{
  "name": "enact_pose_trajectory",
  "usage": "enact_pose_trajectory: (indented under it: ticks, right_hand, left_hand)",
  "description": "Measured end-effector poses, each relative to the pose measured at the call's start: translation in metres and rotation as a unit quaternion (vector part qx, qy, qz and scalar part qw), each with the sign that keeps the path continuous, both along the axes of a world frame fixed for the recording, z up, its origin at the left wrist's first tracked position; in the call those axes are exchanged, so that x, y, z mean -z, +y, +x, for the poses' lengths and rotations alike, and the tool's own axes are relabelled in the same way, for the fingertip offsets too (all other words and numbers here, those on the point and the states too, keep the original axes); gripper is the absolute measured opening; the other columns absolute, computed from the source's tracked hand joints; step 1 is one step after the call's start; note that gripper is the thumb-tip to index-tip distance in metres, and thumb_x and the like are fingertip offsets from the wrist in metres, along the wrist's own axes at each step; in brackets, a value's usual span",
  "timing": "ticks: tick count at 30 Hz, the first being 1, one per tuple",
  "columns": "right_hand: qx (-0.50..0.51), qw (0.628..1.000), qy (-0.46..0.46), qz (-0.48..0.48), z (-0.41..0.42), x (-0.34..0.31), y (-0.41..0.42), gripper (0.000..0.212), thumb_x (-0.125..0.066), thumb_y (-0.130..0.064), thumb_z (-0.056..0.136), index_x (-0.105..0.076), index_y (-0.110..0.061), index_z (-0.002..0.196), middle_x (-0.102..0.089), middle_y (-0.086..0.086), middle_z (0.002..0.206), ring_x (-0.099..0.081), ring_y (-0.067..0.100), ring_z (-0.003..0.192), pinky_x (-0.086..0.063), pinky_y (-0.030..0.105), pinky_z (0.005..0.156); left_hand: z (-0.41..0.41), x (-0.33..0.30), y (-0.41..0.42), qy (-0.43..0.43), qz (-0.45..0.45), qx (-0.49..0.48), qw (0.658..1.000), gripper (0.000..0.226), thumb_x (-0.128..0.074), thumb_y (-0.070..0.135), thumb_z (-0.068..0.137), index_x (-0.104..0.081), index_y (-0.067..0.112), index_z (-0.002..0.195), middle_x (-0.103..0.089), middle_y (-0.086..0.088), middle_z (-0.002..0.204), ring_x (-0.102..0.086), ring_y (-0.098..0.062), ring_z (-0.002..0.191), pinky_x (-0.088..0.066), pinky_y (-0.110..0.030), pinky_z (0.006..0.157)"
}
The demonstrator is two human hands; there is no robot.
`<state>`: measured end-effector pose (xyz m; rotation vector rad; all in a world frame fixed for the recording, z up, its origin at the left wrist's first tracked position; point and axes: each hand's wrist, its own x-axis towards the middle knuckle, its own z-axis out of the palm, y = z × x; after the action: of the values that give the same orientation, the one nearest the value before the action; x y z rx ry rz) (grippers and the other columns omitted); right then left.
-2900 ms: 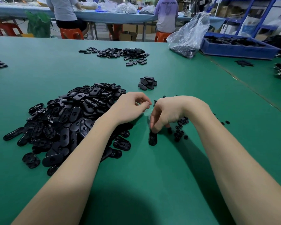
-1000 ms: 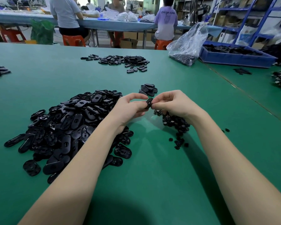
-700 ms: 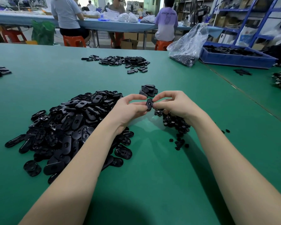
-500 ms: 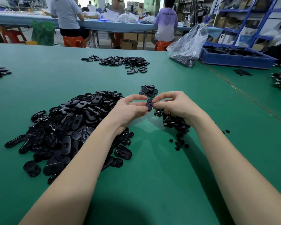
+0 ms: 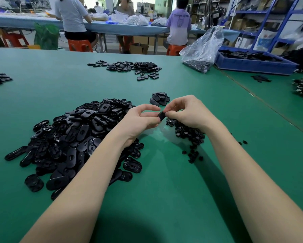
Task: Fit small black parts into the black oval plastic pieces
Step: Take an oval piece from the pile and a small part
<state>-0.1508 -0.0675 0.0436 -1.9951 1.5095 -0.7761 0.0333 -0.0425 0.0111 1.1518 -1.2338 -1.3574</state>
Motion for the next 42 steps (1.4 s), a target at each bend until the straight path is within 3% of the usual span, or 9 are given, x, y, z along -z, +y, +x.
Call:
enact_pose_trajectory:
  ticks: [11, 18, 24, 27, 32, 37, 42]
  right_hand:
    - [-0.008, 0.998, -0.039, 0.043, -0.002, 0.0, 0.002, 0.009, -0.075, -0.022, 0.088, -0.078, -0.029, 0.083, -0.079, -0.001, 0.083, -0.061, 0.01, 0.072, -0.05, 0.029, 0.077]
    - [0.033, 0.997, -0.054, 0.037, 0.001, 0.001, 0.001, 0.008, -0.081, -0.029, 0.082, -0.076, -0.028, 0.089, -0.078, 0.001, 0.081, -0.049, 0.003, 0.049, -0.041, 0.022, 0.057]
    - [0.061, 0.994, -0.06, 0.066, -0.005, 0.002, 0.001, 0.028, -0.089, -0.051, 0.071, -0.077, -0.032, 0.089, -0.074, -0.006, 0.082, -0.057, 0.004, 0.061, -0.043, 0.024, 0.063]
    - [0.04, 0.987, -0.091, 0.123, -0.01, 0.003, 0.002, 0.027, -0.087, -0.056, 0.07, -0.08, -0.036, 0.087, -0.076, -0.012, 0.082, -0.054, 0.004, 0.058, -0.041, 0.024, 0.063]
    - [0.013, 0.979, -0.095, 0.179, -0.009, 0.009, 0.001, 0.022, -0.086, -0.051, 0.074, -0.081, -0.032, 0.085, -0.074, -0.015, 0.078, -0.054, 0.004, 0.061, -0.037, 0.022, 0.059]
    - [-0.003, 0.979, -0.131, 0.155, -0.005, 0.013, -0.001, 0.019, -0.088, -0.042, 0.075, -0.081, -0.026, 0.083, -0.075, -0.006, 0.079, -0.051, 0.005, 0.054, -0.039, 0.014, 0.049]
    - [-0.008, 0.988, -0.096, 0.123, 0.0, 0.014, -0.002, 0.006, -0.082, -0.024, 0.079, -0.079, -0.02, 0.082, -0.071, -0.006, 0.07, -0.053, 0.005, 0.052, -0.042, 0.014, 0.05]
  left_hand:
    - [0.0, 0.0, 0.0, -0.009, -0.015, -0.007, 1.0, 0.021, -0.063, -0.006, 0.093, -0.072, 0.006, 0.107, -0.073, -0.011, 0.097, -0.069, -0.015, 0.082, -0.058, -0.02, 0.081]
    - [0.001, 0.0, 0.0, -0.013, -0.019, -0.007, 1.0, 0.02, -0.063, -0.005, 0.093, -0.074, 0.01, 0.101, -0.073, -0.009, 0.088, -0.068, -0.014, 0.079, -0.057, -0.018, 0.076]
    - [0.005, -0.001, -0.001, -0.009, 0.003, -0.001, 1.0, 0.019, -0.063, 0.002, 0.094, -0.075, 0.017, 0.098, -0.076, -0.008, 0.093, -0.071, -0.01, 0.081, -0.056, -0.018, 0.068]
    - [0.008, -0.001, -0.002, 0.0, 0.026, 0.012, 1.0, 0.02, -0.062, 0.004, 0.095, -0.075, 0.018, 0.103, -0.077, -0.005, 0.092, -0.072, -0.01, 0.084, -0.055, -0.018, 0.067]
    - [0.004, -0.001, 0.0, 0.003, 0.03, 0.024, 0.999, 0.017, -0.064, -0.002, 0.091, -0.073, 0.01, 0.1, -0.074, -0.007, 0.084, -0.069, -0.011, 0.074, -0.054, -0.017, 0.068]
    - [-0.004, 0.001, 0.0, -0.022, 0.014, -0.032, 0.999, 0.012, -0.068, -0.002, 0.088, -0.071, 0.009, 0.094, -0.067, -0.008, 0.076, -0.059, -0.017, 0.069, -0.053, -0.018, 0.066]
    - [-0.004, 0.002, -0.001, -0.039, 0.024, -0.052, 0.998, 0.012, -0.067, -0.002, 0.089, -0.07, 0.009, 0.094, -0.067, -0.008, 0.076, -0.059, -0.017, 0.069, -0.055, -0.019, 0.069]
